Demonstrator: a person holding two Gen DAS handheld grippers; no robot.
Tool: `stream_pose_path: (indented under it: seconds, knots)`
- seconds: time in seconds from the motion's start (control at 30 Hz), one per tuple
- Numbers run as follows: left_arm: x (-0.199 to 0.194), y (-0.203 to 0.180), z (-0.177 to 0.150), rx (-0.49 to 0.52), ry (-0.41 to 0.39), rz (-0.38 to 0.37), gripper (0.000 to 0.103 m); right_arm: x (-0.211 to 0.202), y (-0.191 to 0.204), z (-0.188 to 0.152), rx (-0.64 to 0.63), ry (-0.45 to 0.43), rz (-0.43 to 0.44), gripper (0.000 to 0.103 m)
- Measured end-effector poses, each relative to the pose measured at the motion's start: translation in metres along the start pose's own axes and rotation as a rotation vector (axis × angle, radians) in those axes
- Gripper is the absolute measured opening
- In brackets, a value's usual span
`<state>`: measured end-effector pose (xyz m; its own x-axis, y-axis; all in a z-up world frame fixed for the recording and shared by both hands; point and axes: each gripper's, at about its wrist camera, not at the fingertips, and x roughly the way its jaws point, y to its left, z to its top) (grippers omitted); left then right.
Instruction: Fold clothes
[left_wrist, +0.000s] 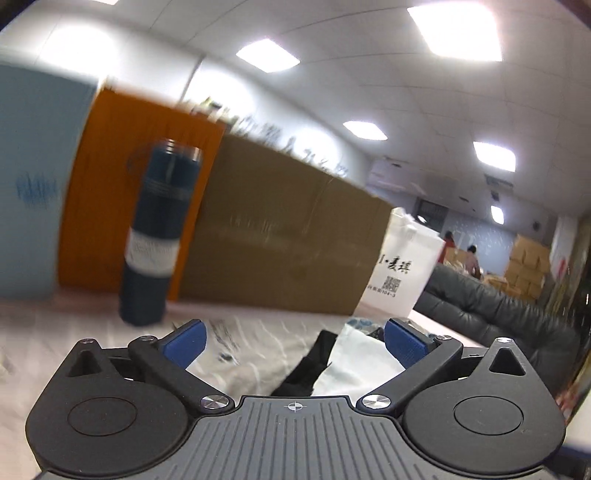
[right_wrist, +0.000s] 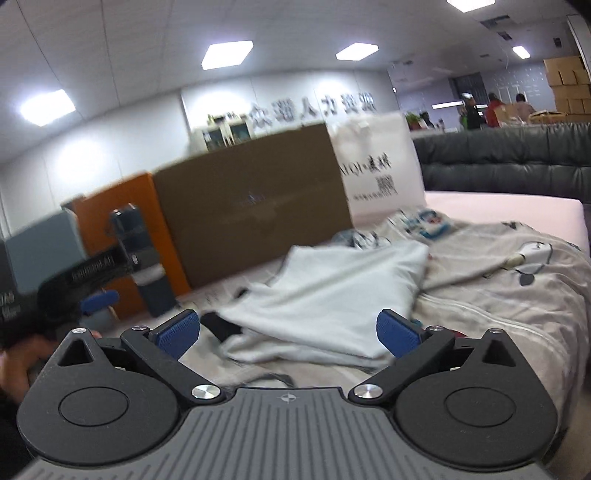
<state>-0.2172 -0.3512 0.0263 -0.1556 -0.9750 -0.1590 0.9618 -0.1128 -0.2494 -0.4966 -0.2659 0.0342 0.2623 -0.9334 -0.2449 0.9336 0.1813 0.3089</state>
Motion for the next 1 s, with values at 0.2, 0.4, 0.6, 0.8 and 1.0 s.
stream_pose_path:
  seconds: [0.2, 0.4, 0.6, 0.8, 1.0]
  knots:
    - [-0.053, 0.006, 0.004, 0.197, -0.124, 0.032, 0.103, -0.008, 0.035, -0.015, 0.118, -0.065, 0.001, 0.103]
    - [-0.070, 0.018, -0.019, 0.264, -0.119, 0.006, 0.103, 0.001, 0.065, -0.036, 0.159, -0.087, -0.146, 0.103]
    - [-0.077, 0.025, -0.032, 0.260, -0.151, -0.038, 0.103, 0.009, 0.091, -0.054, 0.077, -0.173, -0.294, 0.103]
    - [-0.085, 0.027, -0.039, 0.279, -0.204, -0.039, 0.103, 0.019, 0.116, -0.068, -0.069, -0.306, -0.412, 0.103]
    - [-0.089, 0.026, -0.043, 0.294, -0.234, 0.030, 0.103, 0.015, 0.128, -0.077, -0.147, -0.387, -0.488, 0.103]
